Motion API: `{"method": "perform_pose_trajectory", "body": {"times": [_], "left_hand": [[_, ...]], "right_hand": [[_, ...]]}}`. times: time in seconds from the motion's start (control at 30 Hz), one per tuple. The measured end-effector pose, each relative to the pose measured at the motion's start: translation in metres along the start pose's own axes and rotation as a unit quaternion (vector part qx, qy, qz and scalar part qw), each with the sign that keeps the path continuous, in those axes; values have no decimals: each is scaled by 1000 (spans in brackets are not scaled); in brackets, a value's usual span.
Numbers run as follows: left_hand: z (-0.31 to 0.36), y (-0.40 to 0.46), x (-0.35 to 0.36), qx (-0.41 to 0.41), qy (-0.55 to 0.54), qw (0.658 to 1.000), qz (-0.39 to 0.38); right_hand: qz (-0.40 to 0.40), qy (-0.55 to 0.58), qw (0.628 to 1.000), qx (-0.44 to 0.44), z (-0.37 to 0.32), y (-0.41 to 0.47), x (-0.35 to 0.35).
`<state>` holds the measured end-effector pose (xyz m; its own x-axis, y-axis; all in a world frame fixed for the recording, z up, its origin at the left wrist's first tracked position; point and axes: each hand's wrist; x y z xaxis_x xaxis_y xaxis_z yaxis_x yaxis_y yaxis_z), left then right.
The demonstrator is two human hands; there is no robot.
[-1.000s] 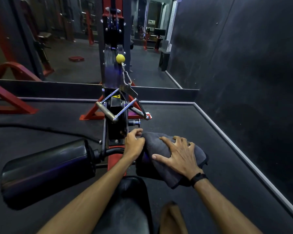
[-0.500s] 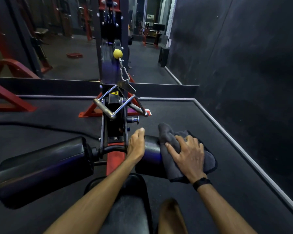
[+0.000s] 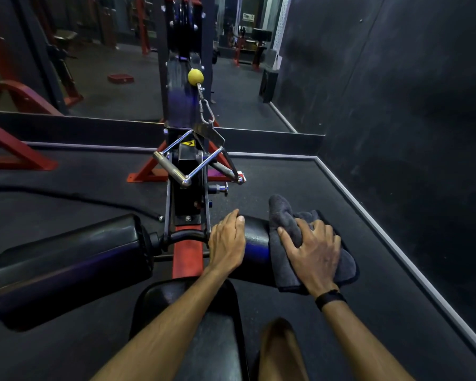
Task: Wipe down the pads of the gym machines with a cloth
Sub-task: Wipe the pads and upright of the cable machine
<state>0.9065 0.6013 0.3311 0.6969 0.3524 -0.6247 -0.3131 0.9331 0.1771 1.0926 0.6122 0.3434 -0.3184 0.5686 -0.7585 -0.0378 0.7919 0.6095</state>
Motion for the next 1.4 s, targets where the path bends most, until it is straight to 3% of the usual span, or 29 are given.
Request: {"method": "perform_pose_trajectory", "body": {"times": [1.4], "left_hand": [[-6, -4, 0, 35, -12, 999, 11]], "right_hand": [[2, -27, 1000, 14, -16, -3, 0]]}}
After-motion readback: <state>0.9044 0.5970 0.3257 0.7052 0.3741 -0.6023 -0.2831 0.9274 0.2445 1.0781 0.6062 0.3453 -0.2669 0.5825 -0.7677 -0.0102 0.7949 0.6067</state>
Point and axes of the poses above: each hand's wrist, its own y-axis towards the middle knuckle, its own x-axis out of the palm, z = x × y, and after that the axes turned 4 degrees about y, right-handed
